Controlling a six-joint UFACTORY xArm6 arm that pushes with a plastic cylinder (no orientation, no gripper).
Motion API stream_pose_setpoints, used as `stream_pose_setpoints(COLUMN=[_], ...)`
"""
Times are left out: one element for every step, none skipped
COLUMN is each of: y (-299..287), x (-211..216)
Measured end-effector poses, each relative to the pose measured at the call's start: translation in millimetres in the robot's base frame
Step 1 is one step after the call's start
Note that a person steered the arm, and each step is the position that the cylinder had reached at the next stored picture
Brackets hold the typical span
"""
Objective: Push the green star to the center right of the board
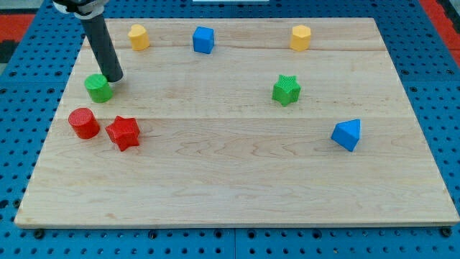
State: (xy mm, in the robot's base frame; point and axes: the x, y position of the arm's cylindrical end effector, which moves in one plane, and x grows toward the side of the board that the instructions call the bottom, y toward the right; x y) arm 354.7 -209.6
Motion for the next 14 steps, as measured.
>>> stream_pose_setpoints(y=[-12.0,-35.4,-0.5,67.6,104.5,210.0,263.8,272.4,334.1,288.2,247.2,222.0,228.9,270.8], x=[0.0,4.3,6.3,-4.9,2.3,12.2,23.0,33.2,33.2,43.4,44.5,44.5,44.5,44.5])
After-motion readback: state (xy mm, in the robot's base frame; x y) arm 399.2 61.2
